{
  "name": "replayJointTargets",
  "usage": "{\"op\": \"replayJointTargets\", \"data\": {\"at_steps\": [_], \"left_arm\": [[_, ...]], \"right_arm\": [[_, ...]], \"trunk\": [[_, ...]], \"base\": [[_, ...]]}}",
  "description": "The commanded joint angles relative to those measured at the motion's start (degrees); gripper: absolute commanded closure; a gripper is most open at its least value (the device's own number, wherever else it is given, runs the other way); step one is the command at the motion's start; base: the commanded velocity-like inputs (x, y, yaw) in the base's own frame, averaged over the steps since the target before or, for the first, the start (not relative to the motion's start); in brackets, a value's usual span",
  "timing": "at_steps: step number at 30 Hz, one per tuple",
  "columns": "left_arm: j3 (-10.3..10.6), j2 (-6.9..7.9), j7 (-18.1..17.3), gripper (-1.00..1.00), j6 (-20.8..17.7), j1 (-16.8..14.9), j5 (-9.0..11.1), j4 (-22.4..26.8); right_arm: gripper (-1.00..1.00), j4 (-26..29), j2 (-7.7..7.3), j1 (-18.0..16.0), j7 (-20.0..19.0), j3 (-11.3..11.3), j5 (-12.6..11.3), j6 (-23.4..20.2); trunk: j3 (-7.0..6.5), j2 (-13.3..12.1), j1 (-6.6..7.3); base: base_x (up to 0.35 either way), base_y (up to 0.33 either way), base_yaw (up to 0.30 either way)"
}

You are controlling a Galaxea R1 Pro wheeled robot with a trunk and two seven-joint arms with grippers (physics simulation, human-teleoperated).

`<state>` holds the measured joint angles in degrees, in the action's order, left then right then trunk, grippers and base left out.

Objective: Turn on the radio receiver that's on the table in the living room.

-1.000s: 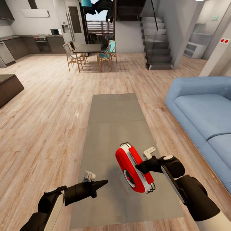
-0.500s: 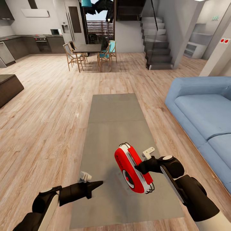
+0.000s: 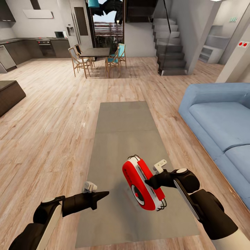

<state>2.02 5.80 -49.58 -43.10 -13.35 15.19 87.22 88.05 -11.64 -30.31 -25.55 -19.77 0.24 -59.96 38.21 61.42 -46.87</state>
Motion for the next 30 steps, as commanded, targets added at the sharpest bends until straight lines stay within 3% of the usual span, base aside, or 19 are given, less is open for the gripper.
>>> {"op": "replayJointTargets", "data": {"at_steps": [1, 22, 30], "left_arm": [[0.0, 0.0, 0.0, 1.0, -0.01, -0.11, -0.02, -0.01], [-0.06, -0.24, 0.2, 1.0, 0.2, -1.15, -0.18, -0.92], [0.0, -2.99, 0.7, 1.0, 0.23, -2.81, -0.45, -2.07]], "right_arm": [[1.0, 0.01, -0.03, -0.01, -0.21, 0.0, -0.31, -0.04], [1.0, 0.01, 0.06, -0.01, -1.33, 0.0, -0.41, -0.04], [1.0, 0.09, 1.41, -0.01, -2.4, 0.16, -0.5, -0.04]], "trunk": [[0.0, 0.0, 0.0], [0.0, 0.0, 0.0], [0.0, 0.0, 0.0]], "base": [[0.0, 0.0, 0.0], [0.0, 0.0, 0.0], [0.0, 0.0, 0.0]]}}
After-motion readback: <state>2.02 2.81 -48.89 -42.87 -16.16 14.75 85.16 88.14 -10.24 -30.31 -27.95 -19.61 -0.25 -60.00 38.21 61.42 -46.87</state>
